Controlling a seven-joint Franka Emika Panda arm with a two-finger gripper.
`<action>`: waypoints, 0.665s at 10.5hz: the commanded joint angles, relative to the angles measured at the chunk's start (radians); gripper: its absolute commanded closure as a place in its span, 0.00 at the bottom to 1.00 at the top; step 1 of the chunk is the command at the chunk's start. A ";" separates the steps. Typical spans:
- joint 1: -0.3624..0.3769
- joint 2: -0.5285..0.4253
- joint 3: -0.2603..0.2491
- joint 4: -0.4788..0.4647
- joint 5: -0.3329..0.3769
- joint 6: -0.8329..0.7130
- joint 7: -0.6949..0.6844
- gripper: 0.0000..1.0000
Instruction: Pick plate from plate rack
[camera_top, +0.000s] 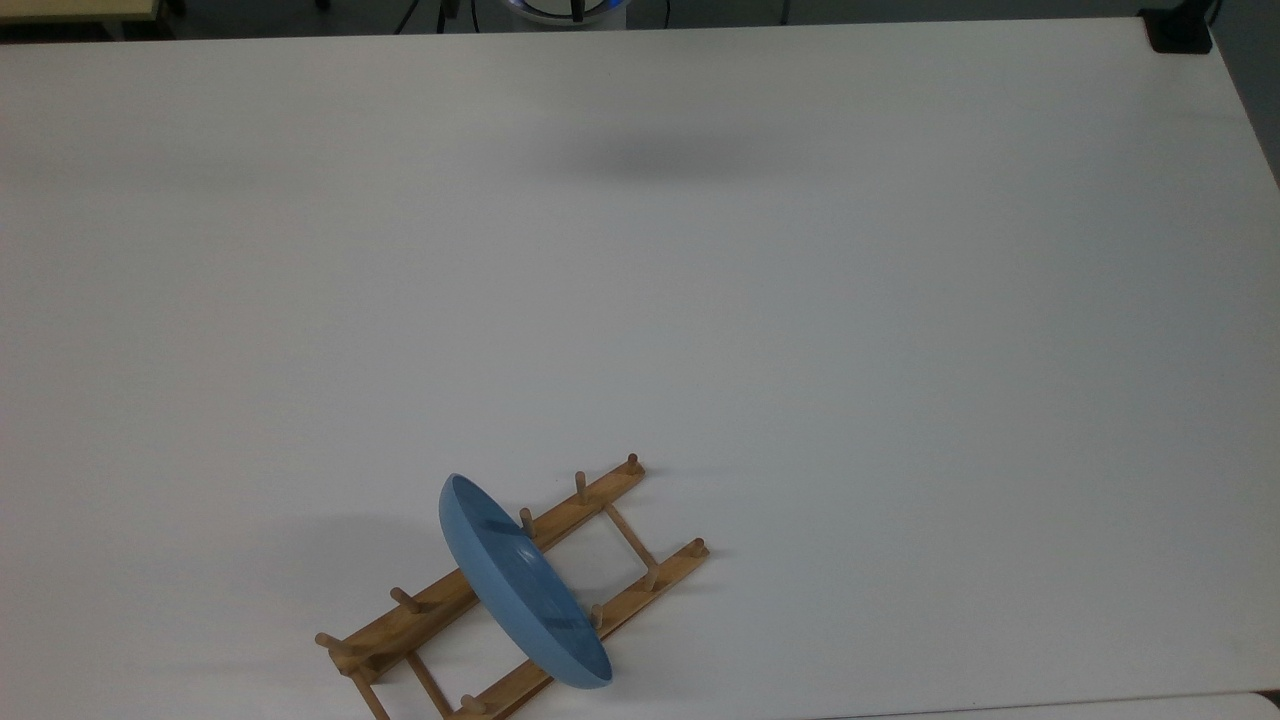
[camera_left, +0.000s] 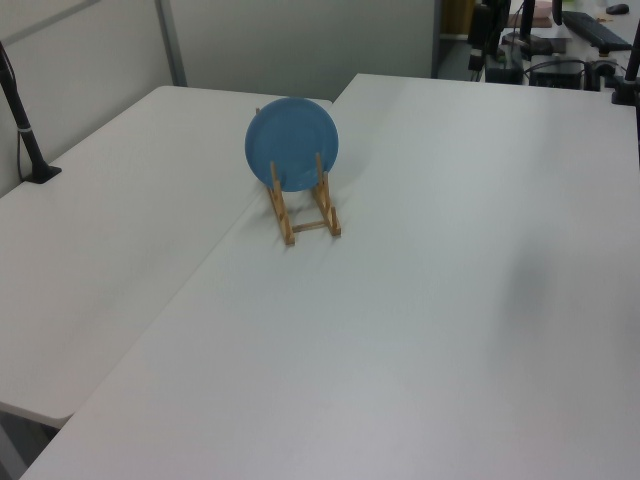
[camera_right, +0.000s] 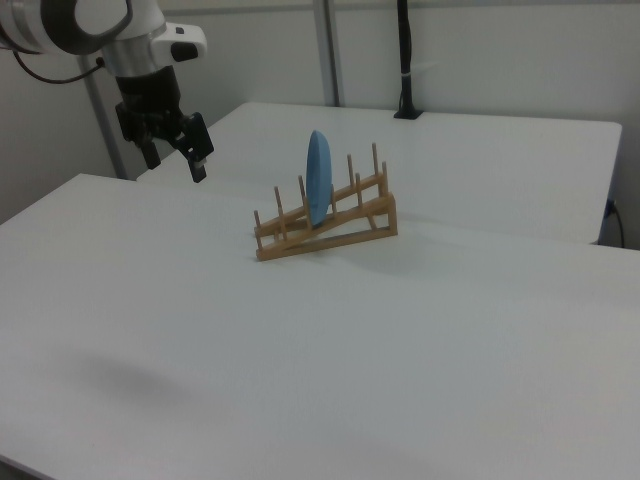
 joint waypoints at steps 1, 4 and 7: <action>0.022 -0.010 -0.006 -0.031 0.012 0.028 -0.012 0.00; 0.018 -0.005 -0.006 -0.030 0.014 0.033 -0.022 0.00; 0.018 -0.004 -0.008 -0.030 0.012 0.034 -0.022 0.00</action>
